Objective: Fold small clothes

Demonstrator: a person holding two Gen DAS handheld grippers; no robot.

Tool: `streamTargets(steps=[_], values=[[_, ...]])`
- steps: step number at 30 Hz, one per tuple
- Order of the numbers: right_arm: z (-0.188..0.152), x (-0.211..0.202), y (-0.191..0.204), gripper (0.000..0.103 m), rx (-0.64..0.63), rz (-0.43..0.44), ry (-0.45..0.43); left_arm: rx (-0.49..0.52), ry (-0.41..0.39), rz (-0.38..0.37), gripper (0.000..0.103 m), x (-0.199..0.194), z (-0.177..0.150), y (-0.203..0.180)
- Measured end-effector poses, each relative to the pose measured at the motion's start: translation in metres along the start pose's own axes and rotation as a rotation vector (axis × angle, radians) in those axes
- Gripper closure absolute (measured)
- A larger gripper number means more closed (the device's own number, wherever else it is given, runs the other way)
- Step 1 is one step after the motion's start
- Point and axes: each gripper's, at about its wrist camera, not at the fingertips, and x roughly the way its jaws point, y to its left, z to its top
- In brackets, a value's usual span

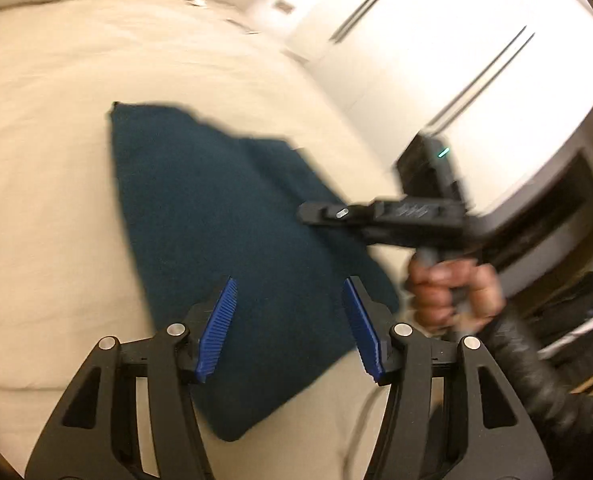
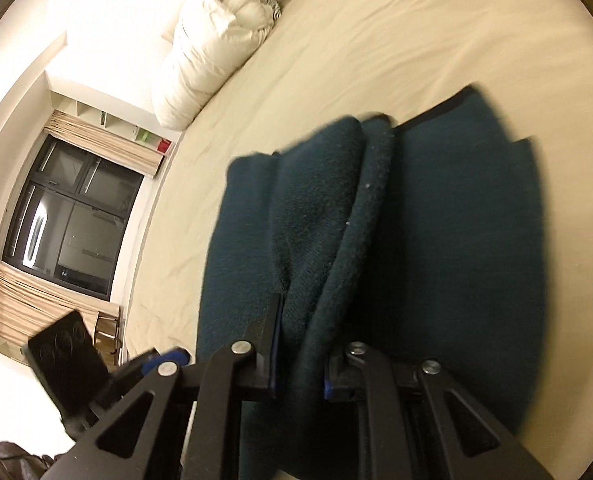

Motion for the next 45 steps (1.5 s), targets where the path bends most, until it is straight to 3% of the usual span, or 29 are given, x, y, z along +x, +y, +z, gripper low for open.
streamTargets(steps=[1, 3, 8, 9, 11, 21, 23, 26, 28, 30, 32, 34, 35, 36, 42, 45], values=[[0.000, -0.006, -0.004, 0.086, -0.005, -0.001, -0.007, 0.009, -0.017, -0.015, 0.044, -0.002, 0.000, -0.003], [0.002, -0.013, -0.015, 0.086, -0.005, 0.002, -0.013, 0.030, -0.029, 0.024, 0.040, 0.006, 0.006, -0.003], [-0.002, -0.026, -0.034, 0.086, 0.021, -0.010, -0.055, 0.004, 0.006, 0.027, 0.040, 0.039, 0.038, 0.009], [-0.007, -0.029, -0.037, 0.086, 0.023, -0.010, -0.068, 0.015, 0.012, 0.029, 0.040, 0.027, 0.032, 0.015], [-0.012, -0.026, -0.043, 0.087, 0.034, -0.018, -0.071, 0.057, 0.036, 0.082, 0.040, 0.039, 0.030, 0.016], [-0.027, -0.035, -0.090, 0.089, 0.118, 0.064, -0.144, 0.118, 0.032, 0.123, 0.040, 0.049, 0.024, 0.011], [-0.030, -0.040, -0.095, 0.087, 0.141, 0.086, -0.150, 0.096, -0.006, 0.134, 0.040, 0.040, 0.027, -0.001], [-0.038, -0.054, -0.090, 0.078, 0.132, 0.040, -0.151, 0.107, -0.125, 0.169, 0.040, 0.016, 0.030, -0.009], [-0.041, -0.066, -0.075, 0.061, 0.111, -0.002, -0.173, 0.092, -0.160, 0.203, 0.040, 0.011, 0.035, -0.002], [-0.044, -0.076, -0.059, 0.050, 0.063, -0.053, -0.211, 0.047, -0.143, 0.212, 0.040, 0.014, 0.037, 0.010], [-0.045, -0.078, -0.051, 0.050, 0.022, -0.095, -0.220, -0.006, -0.092, 0.233, 0.037, 0.027, 0.034, 0.028], [-0.043, -0.069, -0.055, 0.050, 0.017, -0.130, -0.192, -0.062, 0.042, 0.252, 0.032, 0.058, 0.025, 0.043], [-0.044, -0.063, -0.061, 0.050, 0.026, -0.163, -0.170, -0.100, 0.053, 0.226, 0.032, 0.062, 0.021, 0.051], [-0.044, -0.057, -0.067, 0.055, 0.027, -0.215, -0.148, -0.128, 0.016, 0.193, 0.032, 0.055, 0.018, 0.055], [-0.046, -0.068, -0.066, 0.052, 0.053, -0.186, -0.186, -0.104, 0.002, 0.193, 0.032, 0.043, 0.034, 0.047], [-0.040, -0.066, -0.067, 0.042, 0.074, -0.136, -0.164, -0.146, 0.047, 0.150, 0.032, 0.052, 0.043, 0.052]])
